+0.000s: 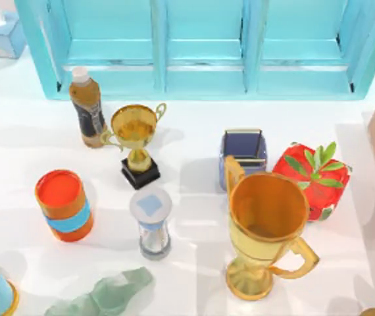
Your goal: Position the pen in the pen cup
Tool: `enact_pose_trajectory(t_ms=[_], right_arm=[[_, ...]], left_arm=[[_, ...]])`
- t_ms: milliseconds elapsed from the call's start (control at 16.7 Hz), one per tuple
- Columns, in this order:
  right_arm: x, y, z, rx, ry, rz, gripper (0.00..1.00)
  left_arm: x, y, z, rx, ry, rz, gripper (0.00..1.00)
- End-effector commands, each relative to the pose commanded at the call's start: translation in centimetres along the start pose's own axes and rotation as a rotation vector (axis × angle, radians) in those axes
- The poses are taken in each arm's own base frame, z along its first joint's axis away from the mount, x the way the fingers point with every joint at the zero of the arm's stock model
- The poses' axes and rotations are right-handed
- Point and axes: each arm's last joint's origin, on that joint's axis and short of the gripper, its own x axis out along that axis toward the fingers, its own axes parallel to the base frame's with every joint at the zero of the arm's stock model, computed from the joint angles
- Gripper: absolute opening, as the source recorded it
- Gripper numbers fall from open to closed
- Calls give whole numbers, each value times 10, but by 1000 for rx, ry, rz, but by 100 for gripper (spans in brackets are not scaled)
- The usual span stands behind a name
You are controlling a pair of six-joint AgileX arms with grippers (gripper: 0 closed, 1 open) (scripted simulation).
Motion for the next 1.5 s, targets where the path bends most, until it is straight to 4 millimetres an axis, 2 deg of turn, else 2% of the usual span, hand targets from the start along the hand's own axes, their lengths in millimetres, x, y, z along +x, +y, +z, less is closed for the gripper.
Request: enact_pose_trajectory(t_ms=[120, 300, 1080, 1500], right_arm=[[0, 0, 0, 0, 0, 0, 100], [0, 0, 0, 0, 0, 0, 100], [0, 0, 0, 0, 0, 0, 100], [0, 0, 0, 0, 0, 0, 100]], left_arm=[[7, 0, -2, -2, 3, 2, 100], [7, 0, -2, -2, 3, 2, 100], [7, 0, -2, -2, 3, 2, 2], [7, 0, -2, -2, 3, 2, 0]])
